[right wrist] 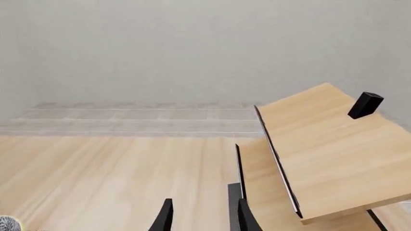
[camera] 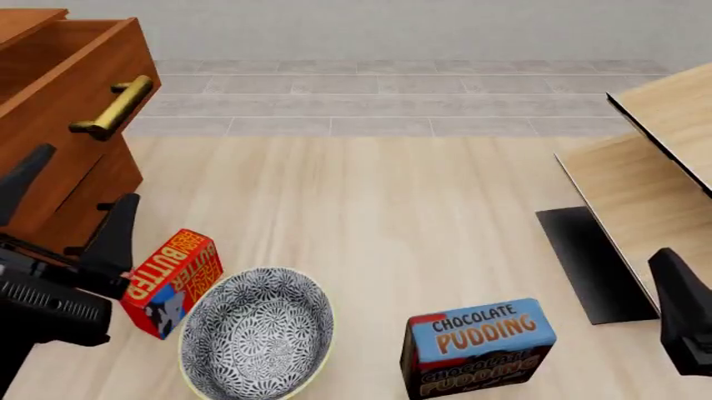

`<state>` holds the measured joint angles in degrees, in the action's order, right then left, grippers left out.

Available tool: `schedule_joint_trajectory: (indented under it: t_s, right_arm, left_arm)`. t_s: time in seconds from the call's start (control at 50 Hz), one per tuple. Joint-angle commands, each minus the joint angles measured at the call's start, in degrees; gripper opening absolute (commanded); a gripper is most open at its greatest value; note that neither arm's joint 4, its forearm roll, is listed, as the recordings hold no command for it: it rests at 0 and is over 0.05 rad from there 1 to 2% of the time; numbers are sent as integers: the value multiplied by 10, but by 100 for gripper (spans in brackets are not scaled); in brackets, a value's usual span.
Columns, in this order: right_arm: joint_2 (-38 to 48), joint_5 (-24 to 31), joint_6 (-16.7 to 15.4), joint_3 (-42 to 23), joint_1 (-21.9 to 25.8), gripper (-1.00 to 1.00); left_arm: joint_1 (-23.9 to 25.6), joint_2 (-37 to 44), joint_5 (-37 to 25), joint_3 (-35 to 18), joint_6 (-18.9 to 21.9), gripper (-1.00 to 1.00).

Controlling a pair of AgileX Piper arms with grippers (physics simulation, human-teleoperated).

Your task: Close the top drawer of the cabinet.

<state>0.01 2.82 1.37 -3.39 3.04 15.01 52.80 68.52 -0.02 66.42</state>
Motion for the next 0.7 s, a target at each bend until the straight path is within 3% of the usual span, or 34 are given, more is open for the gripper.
schedule_joint_trajectory:
  t_s: [0.02, 0.26, 0.32, 0.7]
  right_arm:
    - [0, 1, -2, 2, 1, 100]
    - [0, -1, -2, 5, 4, 100]
    - [0, -2, -2, 5, 4, 100]
    - [0, -1, -2, 3, 7, 100]
  left_arm:
    - [6, -12, 14, 0, 80, 100]
    - [4, -8, 14, -4, 91, 100]
    - [-5, 17, 14, -19, 67, 100]
    - [-36, 67, 14, -89, 69, 100]
